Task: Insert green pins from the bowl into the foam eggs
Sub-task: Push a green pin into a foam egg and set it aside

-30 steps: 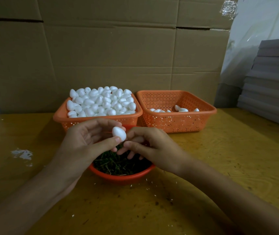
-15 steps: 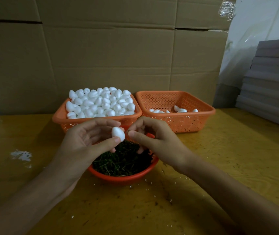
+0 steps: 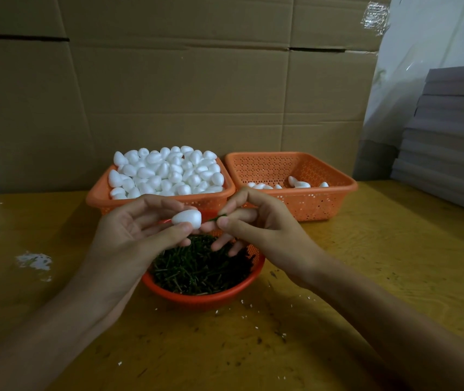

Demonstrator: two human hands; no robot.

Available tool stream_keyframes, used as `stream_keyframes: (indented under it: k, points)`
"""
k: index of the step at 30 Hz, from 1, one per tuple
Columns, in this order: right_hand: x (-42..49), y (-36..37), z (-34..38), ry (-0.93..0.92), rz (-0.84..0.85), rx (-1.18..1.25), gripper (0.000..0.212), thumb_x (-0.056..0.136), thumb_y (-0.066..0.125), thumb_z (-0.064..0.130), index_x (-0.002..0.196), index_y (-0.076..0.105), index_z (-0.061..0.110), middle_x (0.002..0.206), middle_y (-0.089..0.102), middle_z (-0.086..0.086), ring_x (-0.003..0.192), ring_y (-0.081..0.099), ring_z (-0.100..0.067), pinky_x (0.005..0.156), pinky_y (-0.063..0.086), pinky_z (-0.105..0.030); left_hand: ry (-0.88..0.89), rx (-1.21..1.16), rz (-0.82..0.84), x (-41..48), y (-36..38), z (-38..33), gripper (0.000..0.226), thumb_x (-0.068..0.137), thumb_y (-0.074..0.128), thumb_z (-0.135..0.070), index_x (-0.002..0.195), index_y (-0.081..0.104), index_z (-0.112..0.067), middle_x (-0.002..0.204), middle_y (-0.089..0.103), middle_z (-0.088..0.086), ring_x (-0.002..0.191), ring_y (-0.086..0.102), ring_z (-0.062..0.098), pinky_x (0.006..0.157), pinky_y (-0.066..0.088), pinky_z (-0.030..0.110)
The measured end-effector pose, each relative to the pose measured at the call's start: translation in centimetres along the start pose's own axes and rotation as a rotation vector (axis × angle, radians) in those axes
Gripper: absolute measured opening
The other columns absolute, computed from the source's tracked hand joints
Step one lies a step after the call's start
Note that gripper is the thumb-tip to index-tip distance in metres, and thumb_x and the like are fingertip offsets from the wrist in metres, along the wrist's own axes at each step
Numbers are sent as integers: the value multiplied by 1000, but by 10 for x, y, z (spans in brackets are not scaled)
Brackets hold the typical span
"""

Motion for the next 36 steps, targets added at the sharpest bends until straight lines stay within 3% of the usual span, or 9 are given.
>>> stream_keyframes:
  k: [5, 8, 12, 17, 22, 29, 32, 36]
  points:
    - [-1, 0, 2, -39, -28, -25, 8, 96, 68, 2, 102, 62, 4, 104, 73, -28, 78, 73, -28, 64, 57, -33, 2, -4, 17, 0, 2, -2, 35, 59, 87, -22, 93, 81, -21, 112, 79, 10, 93, 79, 27, 75, 62, 24]
    - [-1, 0, 1, -46, -45, -31, 9, 96, 68, 1, 104, 63, -2, 102, 75, -22, 75, 72, -26, 62, 57, -32, 14, 10, 48, 0, 4, -2, 34, 60, 86, -17, 94, 81, -20, 112, 79, 10, 97, 79, 27, 75, 62, 24]
    - [-1, 2, 2, -58, -52, -49, 7, 97, 68, 2, 103, 68, 4, 98, 77, -10, 73, 72, -23, 59, 56, -30, 21, 42, 73, 0, 5, -1, 39, 60, 88, -18, 98, 81, -18, 113, 79, 8, 101, 78, 25, 77, 61, 23]
    - [-2, 3, 0, -46, -80, -129, 9, 93, 74, 5, 101, 73, 1, 80, 76, 2, 69, 71, -16, 57, 55, -28, 52, 78, 109, 0, 8, -1, 38, 59, 89, -18, 96, 81, -20, 113, 80, 5, 106, 77, 21, 82, 59, 19]
    - [-3, 2, 0, -54, -105, -209, 12, 90, 79, 9, 100, 78, 2, 83, 77, -13, 69, 72, -26, 57, 57, -31, 63, 93, 120, 1, 7, -1, 37, 59, 89, -15, 95, 80, -19, 111, 80, 7, 106, 78, 22, 82, 60, 21]
    - [-4, -1, -4, -67, -143, -268, 12, 86, 83, 17, 97, 82, 10, 78, 77, -5, 66, 71, -16, 59, 56, -29, 69, 102, 94, 1, 5, 1, 40, 61, 87, -8, 99, 74, -9, 109, 81, 10, 104, 78, 25, 81, 61, 23]
    - [-5, -1, -4, -80, -153, -288, 12, 85, 85, 19, 93, 82, 12, 78, 77, -5, 69, 73, -22, 60, 58, -33, 66, 116, 112, 1, 6, 1, 40, 64, 85, -4, 102, 72, -6, 109, 81, 9, 104, 78, 23, 81, 61, 22]
    - [-6, -2, -2, -104, -126, -358, 12, 84, 86, 19, 91, 82, 11, 83, 78, -3, 78, 75, -20, 73, 64, -41, 72, 170, 143, 0, 10, 2, 37, 66, 83, -3, 100, 72, -5, 108, 81, 6, 102, 79, 21, 80, 61, 20]
Point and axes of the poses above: each hand's wrist, its own x-axis towards the middle knuckle, its own y-axis out of the palm, z = x × y, the point moved 7 cm from there along x, towards the middle knuckle
